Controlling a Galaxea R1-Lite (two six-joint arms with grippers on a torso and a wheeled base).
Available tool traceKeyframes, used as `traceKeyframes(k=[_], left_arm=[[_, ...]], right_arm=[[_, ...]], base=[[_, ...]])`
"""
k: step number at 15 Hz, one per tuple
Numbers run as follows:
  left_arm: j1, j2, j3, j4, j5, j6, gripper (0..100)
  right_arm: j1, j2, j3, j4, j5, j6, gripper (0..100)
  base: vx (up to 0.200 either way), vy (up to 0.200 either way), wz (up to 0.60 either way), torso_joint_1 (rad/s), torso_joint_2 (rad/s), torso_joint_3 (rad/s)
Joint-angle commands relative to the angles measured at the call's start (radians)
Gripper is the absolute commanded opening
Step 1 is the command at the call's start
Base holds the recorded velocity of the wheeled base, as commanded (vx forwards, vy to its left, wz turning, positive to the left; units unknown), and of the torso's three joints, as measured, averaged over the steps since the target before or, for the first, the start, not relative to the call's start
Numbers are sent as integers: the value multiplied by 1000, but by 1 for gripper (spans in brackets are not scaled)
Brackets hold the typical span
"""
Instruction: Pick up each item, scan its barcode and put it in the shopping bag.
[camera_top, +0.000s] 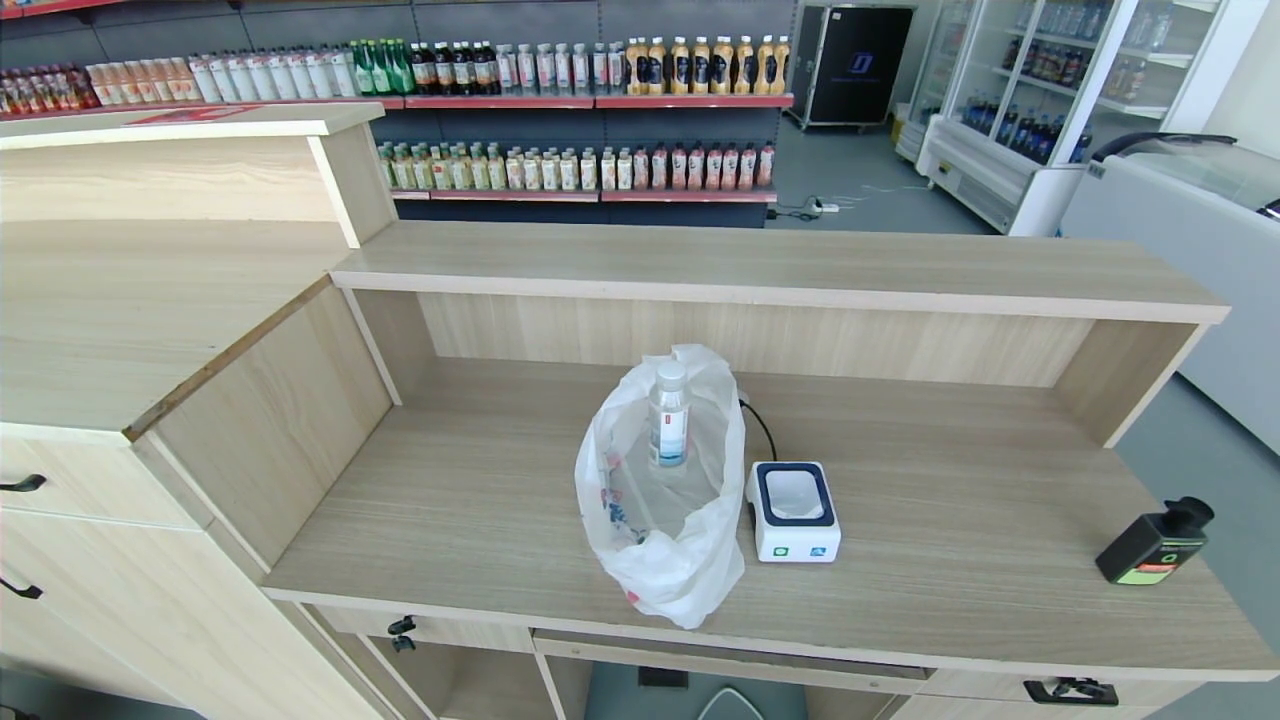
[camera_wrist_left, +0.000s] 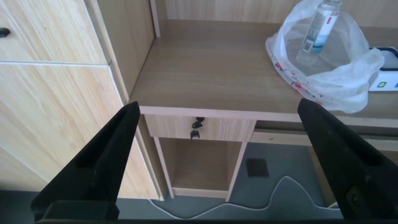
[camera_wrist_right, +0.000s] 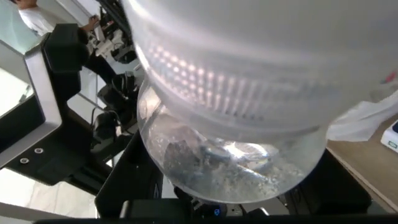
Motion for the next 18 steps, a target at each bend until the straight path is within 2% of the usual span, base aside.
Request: traceKeyframes(k=[1, 2, 4, 7, 9, 10, 11, 12, 13, 16, 17, 18], left_arm=[[0, 1, 0, 0, 0, 0, 100], [0, 1, 0, 0, 0, 0, 100], [0, 1, 0, 0, 0, 0, 100], [0, 1, 0, 0, 0, 0, 100], [0, 1, 0, 0, 0, 0, 100], [0, 1, 0, 0, 0, 0, 100], [0, 1, 0, 0, 0, 0, 100], [0, 1, 0, 0, 0, 0, 100], [0, 1, 0, 0, 0, 0, 100], [0, 1, 0, 0, 0, 0, 100], [0, 1, 0, 0, 0, 0, 100], [0, 1, 0, 0, 0, 0, 100]], right_arm=[[-58, 67, 3, -1, -65, -76, 0], [-95, 93, 5, -4, -110, -112, 0], [-192, 132, 29, -63, -133, -119, 0], [-383, 188, 129, -255, -145, -118, 0], [-415, 202, 147, -284, -160, -119, 0], [-488, 251, 215, -406, -254, -132, 0], [-514, 274, 255, -464, -304, -156, 0], [-520, 280, 271, -484, -324, -173, 0], [-543, 302, 330, -553, -406, -257, 0], [-566, 346, 419, -694, -594, -342, 0], [-566, 366, 422, -709, -683, -379, 0], [-566, 374, 420, -712, -708, -386, 0]], base=[[0, 0, 0, 0, 0, 0], [0, 0, 0, 0, 0, 0], [0, 0, 0, 0, 0, 0], [0, 0, 0, 0, 0, 0], [0, 0, 0, 0, 0, 0], [0, 0, 0, 0, 0, 0], [0, 0, 0, 0, 0, 0], [0, 0, 0, 0, 0, 0], [0, 0, 0, 0, 0, 0], [0, 0, 0, 0, 0, 0], [0, 0, 0, 0, 0, 0], [0, 0, 0, 0, 0, 0]])
